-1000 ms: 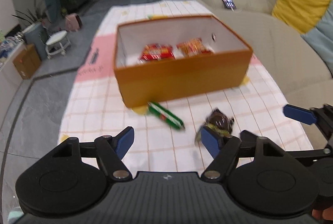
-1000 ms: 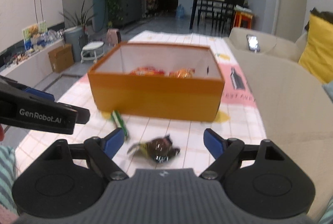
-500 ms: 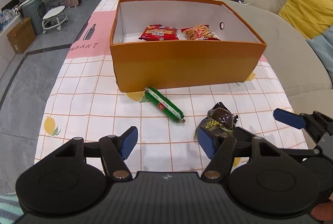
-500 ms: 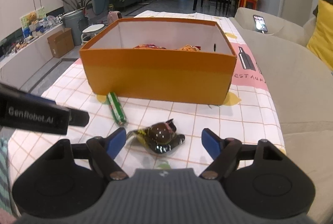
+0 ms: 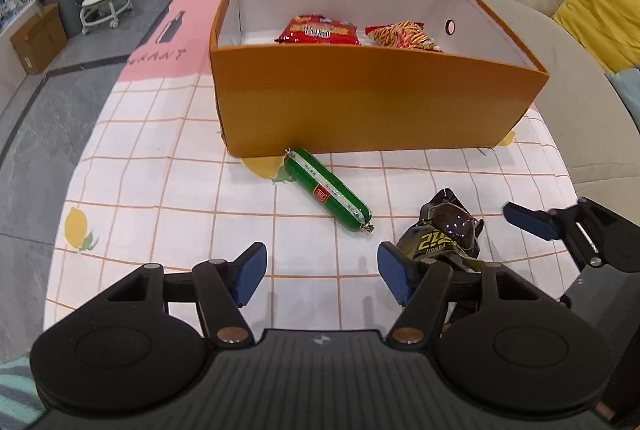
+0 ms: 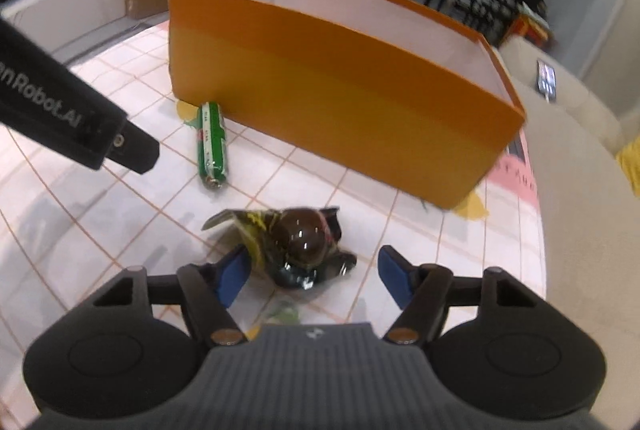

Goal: Organize snacks
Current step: 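Grasp the green sausage stick with left tool while right tool grasps the dark candy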

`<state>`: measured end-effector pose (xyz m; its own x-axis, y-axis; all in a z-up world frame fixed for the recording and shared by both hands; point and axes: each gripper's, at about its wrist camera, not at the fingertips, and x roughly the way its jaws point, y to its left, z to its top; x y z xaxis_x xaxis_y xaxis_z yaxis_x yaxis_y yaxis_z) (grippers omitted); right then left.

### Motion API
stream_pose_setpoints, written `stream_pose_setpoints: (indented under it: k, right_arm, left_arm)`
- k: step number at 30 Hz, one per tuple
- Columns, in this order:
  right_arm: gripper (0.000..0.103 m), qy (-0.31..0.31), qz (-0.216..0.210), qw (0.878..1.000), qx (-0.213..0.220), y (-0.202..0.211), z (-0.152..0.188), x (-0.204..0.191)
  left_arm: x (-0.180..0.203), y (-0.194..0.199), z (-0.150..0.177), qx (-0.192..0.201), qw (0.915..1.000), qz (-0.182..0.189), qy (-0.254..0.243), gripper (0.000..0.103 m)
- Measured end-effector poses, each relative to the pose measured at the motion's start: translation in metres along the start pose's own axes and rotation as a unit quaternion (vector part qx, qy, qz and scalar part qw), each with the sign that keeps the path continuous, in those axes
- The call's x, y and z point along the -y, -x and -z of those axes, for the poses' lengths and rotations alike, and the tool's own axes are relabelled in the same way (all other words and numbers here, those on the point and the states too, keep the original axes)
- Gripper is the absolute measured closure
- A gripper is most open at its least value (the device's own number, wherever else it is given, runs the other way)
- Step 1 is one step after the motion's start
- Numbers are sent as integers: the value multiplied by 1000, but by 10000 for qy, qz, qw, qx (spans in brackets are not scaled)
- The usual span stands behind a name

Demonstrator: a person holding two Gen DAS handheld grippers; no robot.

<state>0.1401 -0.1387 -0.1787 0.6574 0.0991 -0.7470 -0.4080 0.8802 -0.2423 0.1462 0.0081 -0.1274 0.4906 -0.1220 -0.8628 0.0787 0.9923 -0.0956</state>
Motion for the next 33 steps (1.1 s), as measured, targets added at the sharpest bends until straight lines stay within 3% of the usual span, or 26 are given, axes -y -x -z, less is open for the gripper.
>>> stream_pose_setpoints:
  k: [4,10,14,18,25,30,33]
  right_arm:
    - [48,418,6,9991,36,-12,-3,-8]
    - [66,391,-60,9992,-18,-23,-6,-6]
    - [67,135,-174,9998,-16,-25,-6,2]
    - [68,-441,-360,9983,-118,-28,-8,16]
    - [68,-1853,-567,9808,-207,-24,-12,52]
    - [68,-2307,-563,9712,-193,-24,-13,66]
    - [68,-2360,-549,9700,-209,-23,-14,68]
  left_arm:
    - [-2,-8,-3,-56,10000,33,62,30]
    - [-4,-20,-8,-98,9997,98,195,33]
    - [-5,-31,-12,-147,9992,194,322,36]
    - [-3,-41,-17,-168,9987,249,409,40]
    - [-10,-59,-29,-207,9966,177,777,40]
    - [-15,-71,-39,-264,9918,59,1251,40]
    - [-9,-74,-45,-195,9924,-43,1213,41]
